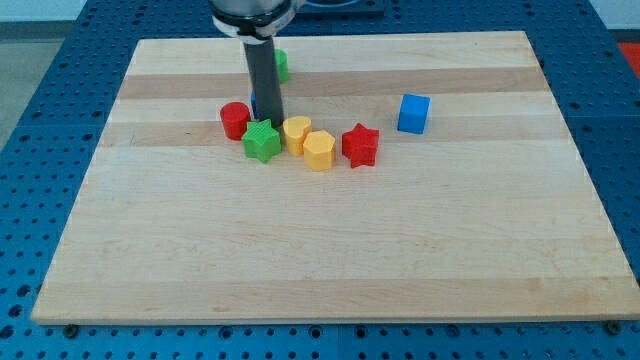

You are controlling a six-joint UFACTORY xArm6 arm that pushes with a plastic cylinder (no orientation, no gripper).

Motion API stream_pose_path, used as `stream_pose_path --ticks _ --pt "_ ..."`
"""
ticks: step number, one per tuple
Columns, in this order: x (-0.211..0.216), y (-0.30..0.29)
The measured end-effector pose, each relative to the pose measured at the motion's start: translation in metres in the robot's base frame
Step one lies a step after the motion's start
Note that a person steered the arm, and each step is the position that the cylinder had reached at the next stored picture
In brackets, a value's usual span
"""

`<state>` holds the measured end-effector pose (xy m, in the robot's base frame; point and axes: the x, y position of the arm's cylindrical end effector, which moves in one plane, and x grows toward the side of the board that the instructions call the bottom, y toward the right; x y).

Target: Move the yellow blocks right to the green star

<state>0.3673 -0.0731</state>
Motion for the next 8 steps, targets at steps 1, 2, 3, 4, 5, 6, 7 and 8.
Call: stream_pose_path --ticks 1,2,3,4,5,6,7,8 --pt "0.003 0.02" --pt "0.024 0.013" --pt "0.039 -0.004" --pt "0.038 -0.005" --pt "0.031 0.0" --pt "-0.002 0.024" --pt "-0.02 0.019" --pt "-0.02 0.013"
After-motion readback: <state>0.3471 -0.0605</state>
